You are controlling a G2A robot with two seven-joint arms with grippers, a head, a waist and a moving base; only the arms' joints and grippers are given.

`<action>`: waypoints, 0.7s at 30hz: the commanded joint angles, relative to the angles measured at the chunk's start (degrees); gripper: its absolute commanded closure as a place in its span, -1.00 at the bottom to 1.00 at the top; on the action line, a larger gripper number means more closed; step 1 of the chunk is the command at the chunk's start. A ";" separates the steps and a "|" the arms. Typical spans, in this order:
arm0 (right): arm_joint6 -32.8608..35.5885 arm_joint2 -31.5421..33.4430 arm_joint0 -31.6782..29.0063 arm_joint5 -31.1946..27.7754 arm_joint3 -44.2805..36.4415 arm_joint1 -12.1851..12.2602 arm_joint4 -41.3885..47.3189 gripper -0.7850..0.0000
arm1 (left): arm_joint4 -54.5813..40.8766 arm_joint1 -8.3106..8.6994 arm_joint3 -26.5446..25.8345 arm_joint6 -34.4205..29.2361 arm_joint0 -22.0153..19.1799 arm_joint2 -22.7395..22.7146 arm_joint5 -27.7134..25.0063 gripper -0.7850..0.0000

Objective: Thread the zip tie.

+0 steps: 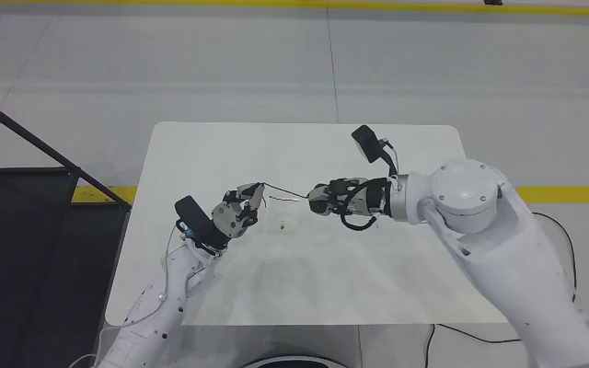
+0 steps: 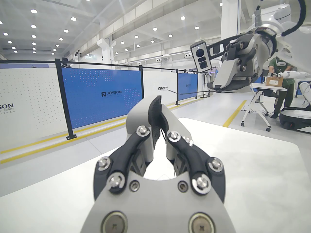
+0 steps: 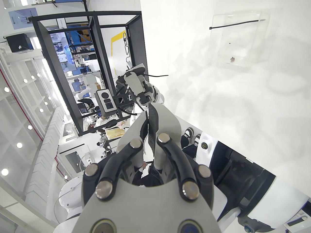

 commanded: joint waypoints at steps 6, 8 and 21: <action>1.64 0.03 0.69 1.05 0.24 0.30 -0.84 1.00 | 0.00 0.00 0.00 0.00 0.00 0.00 0.00 1.00; 1.79 -0.51 1.32 1.64 0.54 0.19 -0.85 1.00 | 0.00 0.00 0.00 0.00 0.00 0.00 0.00 1.00; 0.13 -4.48 4.92 2.86 2.65 -1.14 0.41 1.00 | 0.00 0.00 0.00 0.00 0.00 0.00 0.00 1.00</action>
